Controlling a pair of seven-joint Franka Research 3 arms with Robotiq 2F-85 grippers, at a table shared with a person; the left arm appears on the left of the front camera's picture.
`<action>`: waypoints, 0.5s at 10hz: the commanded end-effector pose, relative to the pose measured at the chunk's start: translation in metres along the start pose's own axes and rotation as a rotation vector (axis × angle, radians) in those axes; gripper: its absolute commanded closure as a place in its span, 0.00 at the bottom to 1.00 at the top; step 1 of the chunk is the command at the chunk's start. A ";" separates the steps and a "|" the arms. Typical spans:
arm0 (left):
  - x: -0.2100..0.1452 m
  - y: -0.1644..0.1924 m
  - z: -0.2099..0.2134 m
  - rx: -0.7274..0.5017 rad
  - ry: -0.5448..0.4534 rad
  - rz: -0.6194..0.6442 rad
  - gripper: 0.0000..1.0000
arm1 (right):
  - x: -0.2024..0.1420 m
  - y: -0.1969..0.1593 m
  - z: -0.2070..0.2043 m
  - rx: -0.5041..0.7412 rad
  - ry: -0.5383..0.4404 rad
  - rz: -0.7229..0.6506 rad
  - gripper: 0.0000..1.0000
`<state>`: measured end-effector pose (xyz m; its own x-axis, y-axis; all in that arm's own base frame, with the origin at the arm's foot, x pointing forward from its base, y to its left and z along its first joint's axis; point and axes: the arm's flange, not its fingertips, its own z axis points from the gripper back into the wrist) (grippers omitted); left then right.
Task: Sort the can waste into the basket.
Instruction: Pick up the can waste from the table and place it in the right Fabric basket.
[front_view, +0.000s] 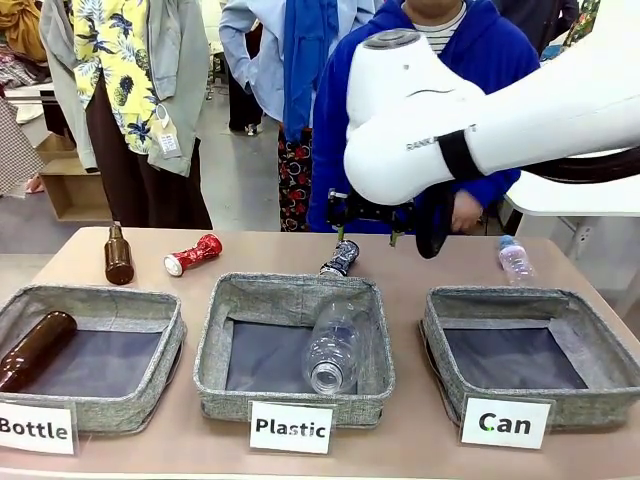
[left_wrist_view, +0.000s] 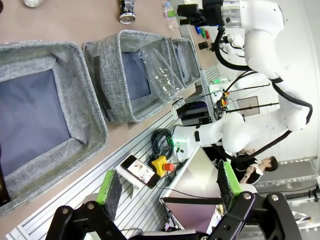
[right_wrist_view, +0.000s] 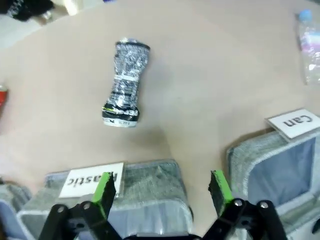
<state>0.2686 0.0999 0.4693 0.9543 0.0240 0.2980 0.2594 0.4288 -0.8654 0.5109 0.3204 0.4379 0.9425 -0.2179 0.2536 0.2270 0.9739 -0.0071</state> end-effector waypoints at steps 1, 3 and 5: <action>-0.003 -0.001 0.001 -0.008 0.004 0.009 0.00 | 0.002 0.043 -0.005 -0.013 0.054 0.129 0.00; -0.003 -0.001 0.001 -0.008 0.004 0.009 0.00 | -0.082 0.009 0.075 -0.079 0.169 0.329 0.00; -0.003 -0.001 0.001 -0.008 0.004 0.009 0.00 | -0.149 -0.019 0.136 -0.086 0.264 0.386 0.00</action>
<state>0.2684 0.0998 0.4698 0.9540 0.0240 0.2989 0.2602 0.4292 -0.8649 0.3630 0.3712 0.5082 0.9943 0.1060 0.0097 -0.1038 0.9859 -0.1310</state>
